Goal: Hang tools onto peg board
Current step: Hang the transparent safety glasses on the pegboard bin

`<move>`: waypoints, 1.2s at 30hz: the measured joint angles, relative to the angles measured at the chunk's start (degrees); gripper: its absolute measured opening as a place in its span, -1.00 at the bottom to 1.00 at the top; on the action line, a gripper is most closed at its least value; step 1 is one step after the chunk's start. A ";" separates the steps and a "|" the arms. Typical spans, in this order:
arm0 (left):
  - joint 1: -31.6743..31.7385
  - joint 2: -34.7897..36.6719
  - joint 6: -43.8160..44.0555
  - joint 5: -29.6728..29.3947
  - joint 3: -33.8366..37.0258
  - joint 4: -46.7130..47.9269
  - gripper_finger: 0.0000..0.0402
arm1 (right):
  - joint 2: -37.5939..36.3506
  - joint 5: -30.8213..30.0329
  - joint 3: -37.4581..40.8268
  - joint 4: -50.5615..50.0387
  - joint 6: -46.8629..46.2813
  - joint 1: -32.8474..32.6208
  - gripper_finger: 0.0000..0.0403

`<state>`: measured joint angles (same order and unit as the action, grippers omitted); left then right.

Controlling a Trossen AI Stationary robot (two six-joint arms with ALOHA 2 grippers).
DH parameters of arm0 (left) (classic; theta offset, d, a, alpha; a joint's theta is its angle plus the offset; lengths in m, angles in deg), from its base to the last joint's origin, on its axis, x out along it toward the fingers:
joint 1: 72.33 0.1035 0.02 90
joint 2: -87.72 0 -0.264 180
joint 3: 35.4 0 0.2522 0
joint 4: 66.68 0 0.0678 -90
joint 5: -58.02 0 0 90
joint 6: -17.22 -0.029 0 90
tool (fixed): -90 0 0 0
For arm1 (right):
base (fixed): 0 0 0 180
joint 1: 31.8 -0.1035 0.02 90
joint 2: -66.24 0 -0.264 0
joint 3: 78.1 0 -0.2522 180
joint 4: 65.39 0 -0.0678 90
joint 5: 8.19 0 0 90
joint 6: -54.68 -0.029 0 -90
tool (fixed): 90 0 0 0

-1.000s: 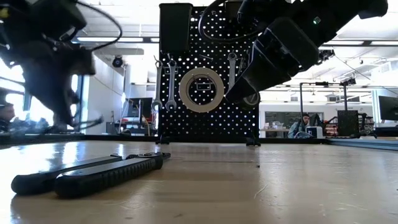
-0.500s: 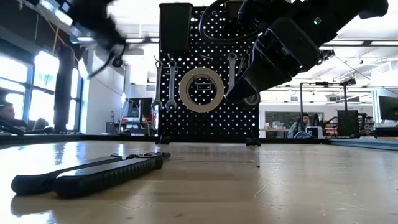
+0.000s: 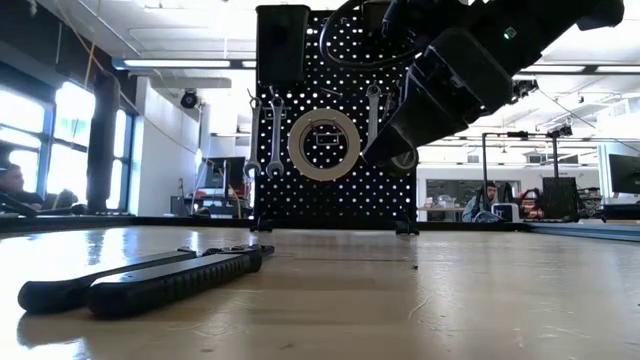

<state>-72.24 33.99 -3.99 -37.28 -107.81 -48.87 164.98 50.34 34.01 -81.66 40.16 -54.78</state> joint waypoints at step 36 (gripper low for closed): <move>25.01 -25.99 12.63 10.99 -20.59 -13.90 -0.95 | 0.00 -2.58 0.00 0.60 -1.03 -1.07 0.08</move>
<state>-47.23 7.99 8.64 -26.29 -128.40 -62.77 164.98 47.76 34.01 -81.07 39.13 -55.85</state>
